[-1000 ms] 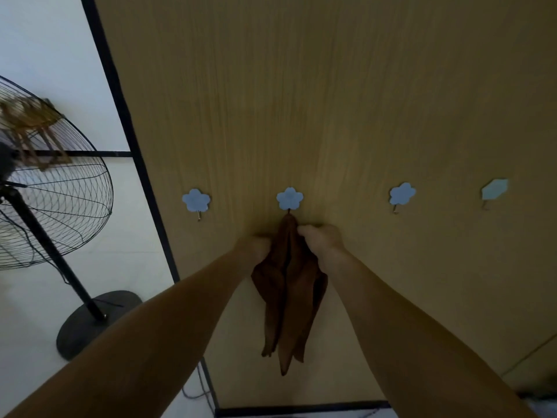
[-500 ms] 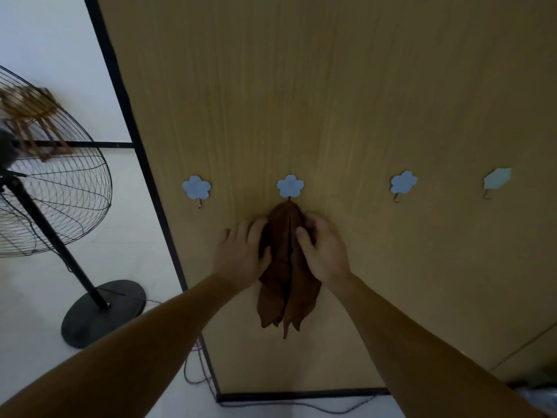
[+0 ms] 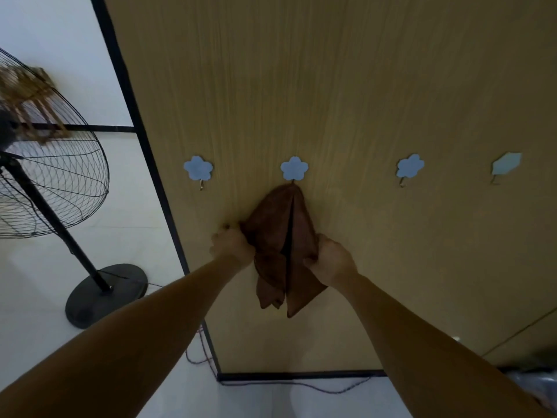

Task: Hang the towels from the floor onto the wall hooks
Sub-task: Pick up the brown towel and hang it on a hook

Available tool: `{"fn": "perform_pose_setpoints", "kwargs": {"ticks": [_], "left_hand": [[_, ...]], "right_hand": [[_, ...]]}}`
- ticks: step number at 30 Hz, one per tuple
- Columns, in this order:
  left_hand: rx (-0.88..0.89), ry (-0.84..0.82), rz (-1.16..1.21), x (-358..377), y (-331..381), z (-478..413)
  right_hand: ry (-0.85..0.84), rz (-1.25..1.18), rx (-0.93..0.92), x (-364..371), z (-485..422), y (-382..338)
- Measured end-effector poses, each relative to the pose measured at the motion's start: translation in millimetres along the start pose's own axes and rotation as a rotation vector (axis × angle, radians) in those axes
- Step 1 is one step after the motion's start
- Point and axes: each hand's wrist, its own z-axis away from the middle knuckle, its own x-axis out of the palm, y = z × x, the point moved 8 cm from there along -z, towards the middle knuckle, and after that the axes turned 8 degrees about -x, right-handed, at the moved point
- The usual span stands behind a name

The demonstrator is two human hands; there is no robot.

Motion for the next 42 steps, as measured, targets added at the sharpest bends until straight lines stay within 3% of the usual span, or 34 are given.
{"fn": "perform_pose_setpoints", "kwargs": {"ticks": [3,5,7,9,12,15,18,23,25,28,29,31,33,36,39,42], "left_hand": [[0.192,0.332,0.053,-27.5,28.4,29.3],[0.386,0.402,0.181,-33.0,49.8,45.5],[0.467,0.26,0.234,-23.4,67.3,44.8],[0.432,0.058,0.199,-0.9,74.1,36.4],[0.413,-0.058,0.154,23.9,63.6,30.4],[0.424,-0.238,0.139,36.4,47.6,25.2],[0.418,-0.337,0.007,38.8,35.9,15.8],[0.298,-0.507,-0.33,57.2,-2.3,17.0],[0.26,-0.382,-0.339,42.3,-0.7,16.2],[0.345,-0.038,-0.112,-4.5,34.9,22.0],[0.423,-0.021,0.013,-13.4,49.8,27.6],[0.543,-0.151,0.192,-16.5,74.4,39.3],[0.552,-0.24,0.238,-11.5,81.1,47.3],[0.477,-0.024,0.103,-19.6,66.0,62.4],[0.761,0.205,-0.073,-16.8,70.9,110.3],[1.008,0.181,-0.171,20.0,86.8,161.9]], "right_hand": [[0.222,-0.106,-0.026,-21.1,3.4,-8.3],[0.385,-0.168,-0.111,-39.6,2.1,-24.6],[0.399,-0.2,-0.187,-47.5,-4.4,-44.1],[0.32,-0.243,-0.205,-43.8,-11.4,-56.1],[0.219,-0.267,-0.13,-31.9,-10.4,-50.7],[0.235,-0.201,-0.062,-31.0,-1.8,-37.0],[0.255,-0.176,-0.038,-32.5,2.3,-34.9],[0.036,-0.089,0.114,-7.6,10.8,-27.6],[0.022,-0.115,0.16,-5.4,14.4,-25.8],[0.108,-0.176,0.156,-17.0,14.5,-35.7],[0.152,-0.186,0.147,-22.9,15.5,-41.2],[0.214,-0.199,0.131,-31.8,19.7,-51.6],[0.217,-0.189,0.136,-35.2,29.0,-57.4],[0.218,-0.141,0.176,-37.5,54.6,-53.0],[0.243,-0.127,0.268,-35.6,100.2,-33.0],[0.224,-0.118,0.399,-28.5,163.3,-4.5]]}}
